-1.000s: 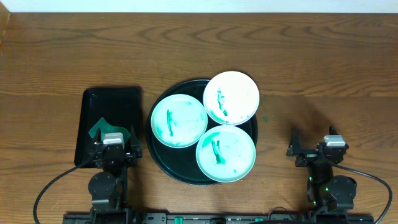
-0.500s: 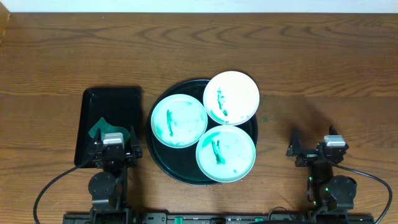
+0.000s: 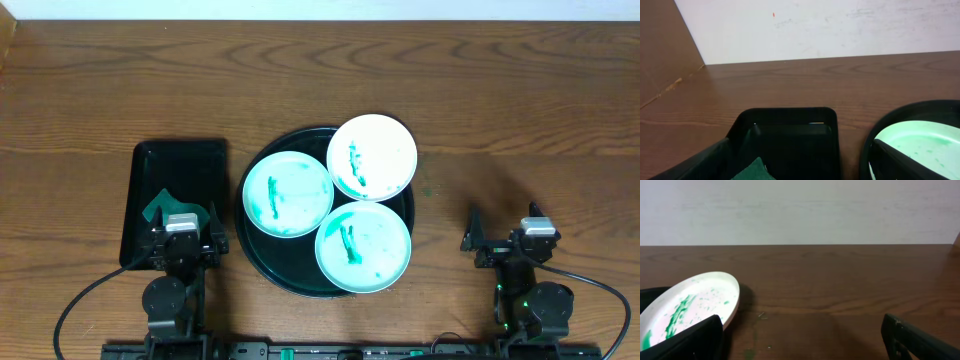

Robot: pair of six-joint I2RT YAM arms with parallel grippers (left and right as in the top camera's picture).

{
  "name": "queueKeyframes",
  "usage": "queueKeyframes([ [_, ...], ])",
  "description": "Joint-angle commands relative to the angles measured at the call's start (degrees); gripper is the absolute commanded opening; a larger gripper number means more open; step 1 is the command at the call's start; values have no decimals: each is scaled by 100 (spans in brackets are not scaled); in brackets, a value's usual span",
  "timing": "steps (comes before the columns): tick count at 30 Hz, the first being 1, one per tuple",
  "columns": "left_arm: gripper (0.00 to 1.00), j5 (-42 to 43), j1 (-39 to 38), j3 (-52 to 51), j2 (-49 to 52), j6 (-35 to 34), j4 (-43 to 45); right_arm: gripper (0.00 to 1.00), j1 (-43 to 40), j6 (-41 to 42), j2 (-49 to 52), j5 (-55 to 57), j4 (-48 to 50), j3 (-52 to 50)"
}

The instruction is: Clean dirty plates on tray and stack at the side

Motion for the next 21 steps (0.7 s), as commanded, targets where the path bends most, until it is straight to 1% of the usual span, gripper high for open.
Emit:
queueKeyframes([
  [1,86,-4,-7,-127,17,96,-203,99,39,39,11,-24,-20,-9],
  [12,86,-4,-7,-127,17,96,-203,99,39,39,13,-24,-20,-9],
  [15,86,-4,-7,-127,17,96,-203,99,39,-208,11,127,-24,-9],
  [21,87,-4,-7,-127,17,96,-201,99,39,-221,13,127,-26,-9],
])
